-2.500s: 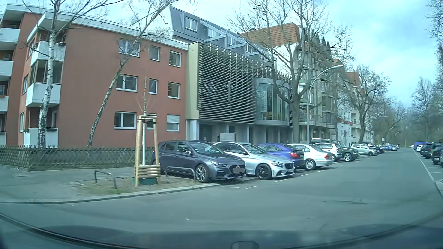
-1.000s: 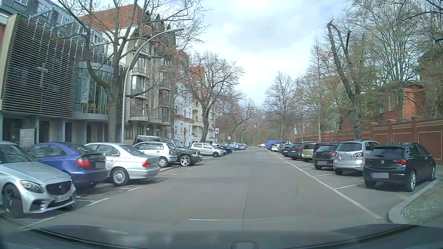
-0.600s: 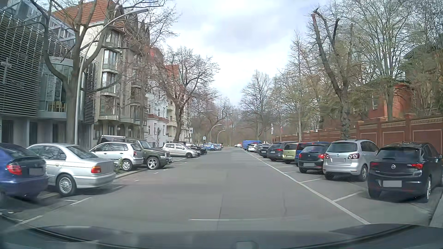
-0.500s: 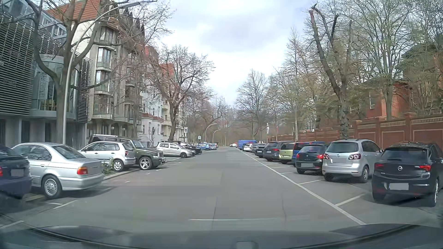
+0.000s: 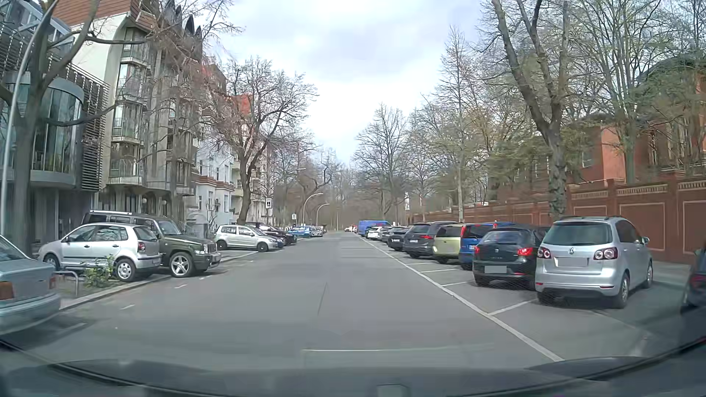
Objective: Follow the waypoints while adhering to traffic rules and regulations
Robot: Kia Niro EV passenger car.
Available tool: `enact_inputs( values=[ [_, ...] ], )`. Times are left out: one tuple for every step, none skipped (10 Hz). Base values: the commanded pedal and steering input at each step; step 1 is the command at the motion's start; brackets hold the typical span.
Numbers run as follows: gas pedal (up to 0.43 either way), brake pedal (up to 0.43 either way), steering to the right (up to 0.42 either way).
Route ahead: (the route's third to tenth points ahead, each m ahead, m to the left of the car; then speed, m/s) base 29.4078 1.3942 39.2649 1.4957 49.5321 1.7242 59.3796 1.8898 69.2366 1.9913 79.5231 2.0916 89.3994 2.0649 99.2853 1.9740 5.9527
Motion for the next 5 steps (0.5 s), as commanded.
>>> enact_inputs(
  values=[
    [0.130, 0.000, 0.018],
    [0.110, 0.000, 0.006],
    [0.067, 0.000, -0.003],
    [0.067, 0.000, -0.005],
    [0.067, 0.000, -0.005]
  ],
)
